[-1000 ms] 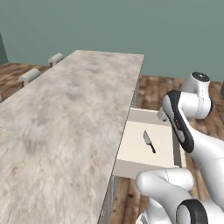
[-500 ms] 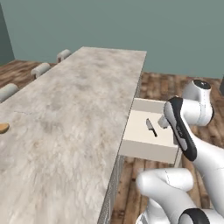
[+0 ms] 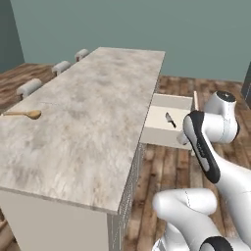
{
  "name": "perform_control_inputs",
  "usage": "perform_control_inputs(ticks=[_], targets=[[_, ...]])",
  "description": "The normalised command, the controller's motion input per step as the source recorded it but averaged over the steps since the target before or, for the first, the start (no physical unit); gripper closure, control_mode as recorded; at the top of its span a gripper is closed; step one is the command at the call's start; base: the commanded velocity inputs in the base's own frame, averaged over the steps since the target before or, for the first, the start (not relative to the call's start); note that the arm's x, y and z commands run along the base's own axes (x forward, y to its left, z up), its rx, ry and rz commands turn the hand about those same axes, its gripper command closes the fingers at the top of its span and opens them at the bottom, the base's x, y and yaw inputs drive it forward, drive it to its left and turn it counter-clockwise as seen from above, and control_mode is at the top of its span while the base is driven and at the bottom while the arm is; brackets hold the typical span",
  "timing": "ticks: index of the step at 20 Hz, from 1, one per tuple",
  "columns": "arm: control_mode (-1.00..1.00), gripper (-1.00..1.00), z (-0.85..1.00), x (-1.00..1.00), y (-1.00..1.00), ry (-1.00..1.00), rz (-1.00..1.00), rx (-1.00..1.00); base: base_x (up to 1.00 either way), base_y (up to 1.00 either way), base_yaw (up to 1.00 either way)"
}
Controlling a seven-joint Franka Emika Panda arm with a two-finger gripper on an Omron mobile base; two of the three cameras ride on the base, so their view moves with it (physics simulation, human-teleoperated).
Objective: Pick up the metallic utensils from the counter and place them in the open drawer. Make sure not to pick up any wooden utensils.
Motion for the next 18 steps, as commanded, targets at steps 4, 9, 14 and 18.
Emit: perform_control_inputs(ticks=[4,9,14,18], targets=[[1.0,-1.0,0.0,0.0,0.0,0.0,0.0,0.0,-1.0,0.13,0.0],[1.0,-1.0,0.0,0.0,0.0,0.0,0.0,0.0,-0.97,0.46,0.0],[1.0,-1.0,0.0,0.0,0.0,0.0,0.0,0.0,-0.3,0.98,0.0],[1.0,-1.0,0.0,0.0,0.0,0.0,0.0,0.0,0.0,1.0,-0.01]])
